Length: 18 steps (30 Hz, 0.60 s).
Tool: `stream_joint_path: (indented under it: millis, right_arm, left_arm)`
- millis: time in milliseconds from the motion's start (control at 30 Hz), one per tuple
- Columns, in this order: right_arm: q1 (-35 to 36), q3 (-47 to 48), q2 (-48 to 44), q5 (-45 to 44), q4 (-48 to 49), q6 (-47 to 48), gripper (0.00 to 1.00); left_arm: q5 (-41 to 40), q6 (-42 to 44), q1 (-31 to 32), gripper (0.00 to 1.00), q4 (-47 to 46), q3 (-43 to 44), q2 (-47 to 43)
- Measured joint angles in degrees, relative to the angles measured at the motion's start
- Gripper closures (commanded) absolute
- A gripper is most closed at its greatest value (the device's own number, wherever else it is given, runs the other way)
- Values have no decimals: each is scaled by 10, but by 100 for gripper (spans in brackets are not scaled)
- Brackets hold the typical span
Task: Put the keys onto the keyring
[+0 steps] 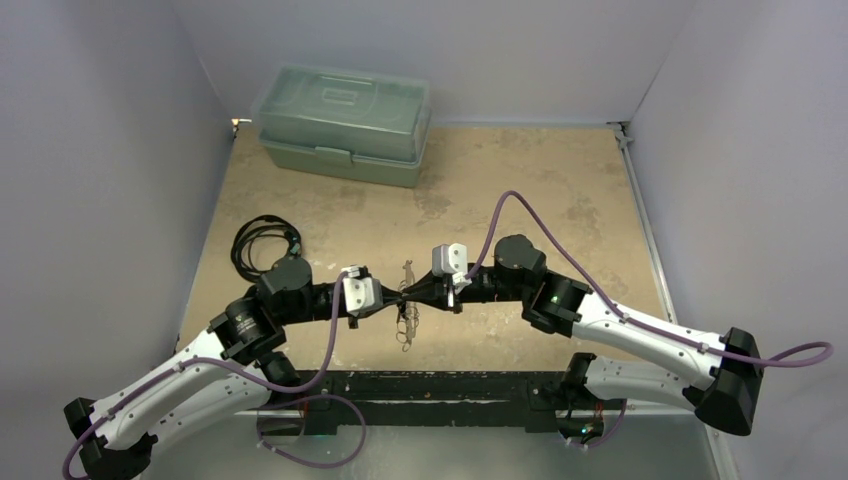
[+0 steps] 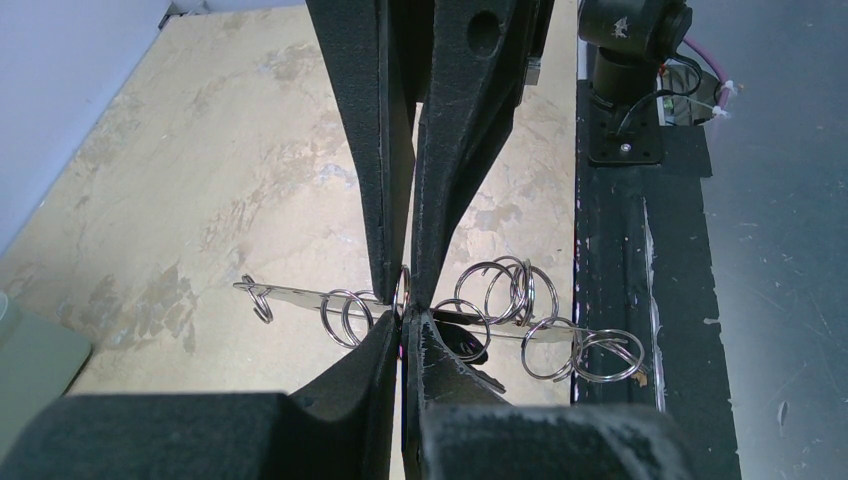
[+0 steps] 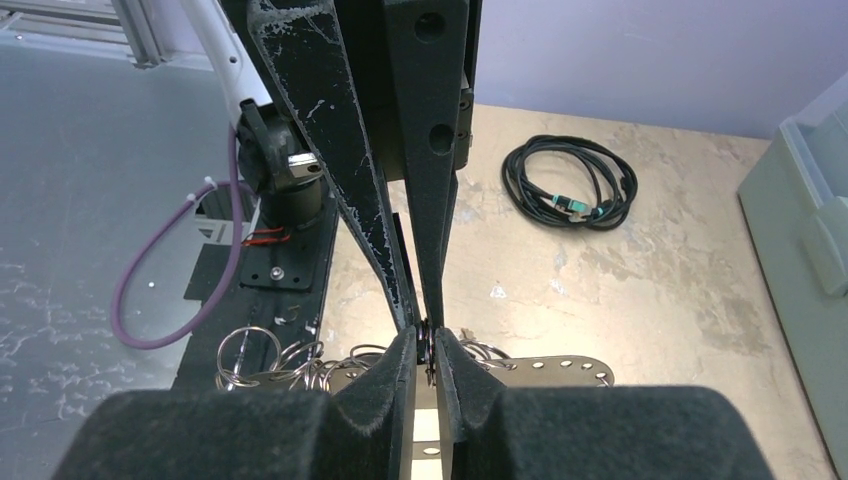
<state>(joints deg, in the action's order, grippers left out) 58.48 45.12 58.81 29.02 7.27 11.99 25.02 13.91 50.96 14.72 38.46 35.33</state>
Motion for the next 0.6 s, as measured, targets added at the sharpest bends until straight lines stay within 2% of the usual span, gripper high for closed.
stream_joint_path:
  millis: [233,433,500,600]
  right_arm:
    - [0,2,1,4,-2,-1,99]
    - [0,2,1,5,-2,-1,100]
    - [0,2,1,5,-2,-1,100]
    - [0,2,-1,5,-2,-1,100]
  left_arm:
    - [0,0,0,100,0,0,0]
    - [1,0,0,99,0,0,0]
    - [1,0,0,91,0,0,0]
    - [-1,0,0,72,-2,0,0]
